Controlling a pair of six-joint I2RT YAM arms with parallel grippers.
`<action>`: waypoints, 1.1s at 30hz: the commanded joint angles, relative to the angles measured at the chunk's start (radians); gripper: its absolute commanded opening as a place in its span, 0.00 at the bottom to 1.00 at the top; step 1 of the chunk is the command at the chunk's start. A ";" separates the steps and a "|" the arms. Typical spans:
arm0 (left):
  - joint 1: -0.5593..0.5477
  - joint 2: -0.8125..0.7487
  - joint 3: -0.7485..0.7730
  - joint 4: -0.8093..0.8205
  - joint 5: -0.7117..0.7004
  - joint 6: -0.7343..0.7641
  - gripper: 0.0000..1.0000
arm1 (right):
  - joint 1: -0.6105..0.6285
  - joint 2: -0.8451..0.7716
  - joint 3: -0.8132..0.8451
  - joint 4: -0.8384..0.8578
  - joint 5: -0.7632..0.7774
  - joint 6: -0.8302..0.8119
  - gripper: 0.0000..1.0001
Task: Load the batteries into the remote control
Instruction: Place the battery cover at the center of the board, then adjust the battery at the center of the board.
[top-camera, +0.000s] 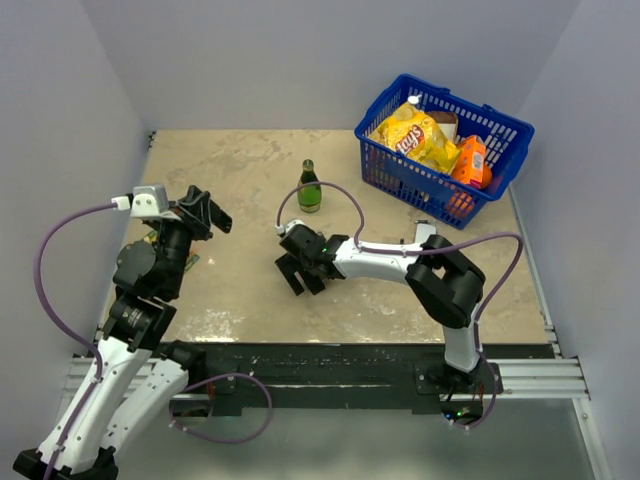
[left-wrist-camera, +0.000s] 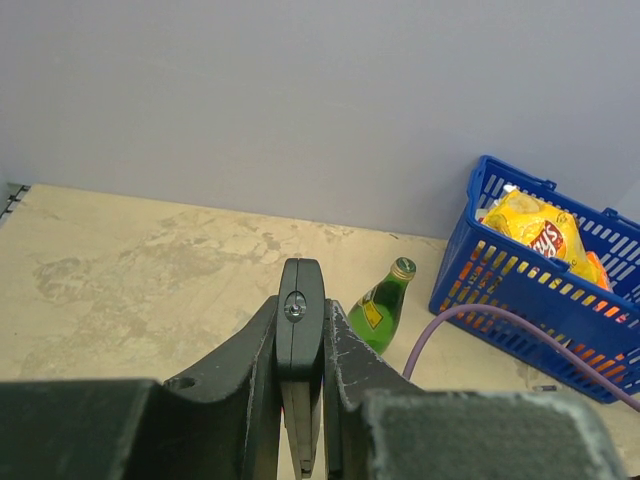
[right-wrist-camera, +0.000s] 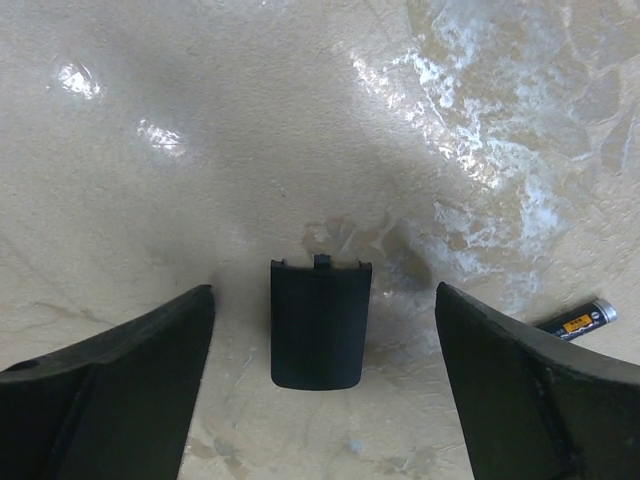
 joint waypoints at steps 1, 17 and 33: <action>-0.003 -0.014 0.000 0.035 0.017 0.027 0.00 | -0.003 -0.077 0.053 -0.001 0.000 0.013 0.96; -0.008 0.046 -0.003 0.078 0.348 -0.011 0.00 | -0.041 -0.420 -0.105 0.013 0.323 0.194 0.98; -0.008 0.211 -0.012 0.181 0.758 -0.068 0.00 | -0.216 -0.528 -0.360 0.135 0.289 0.409 0.68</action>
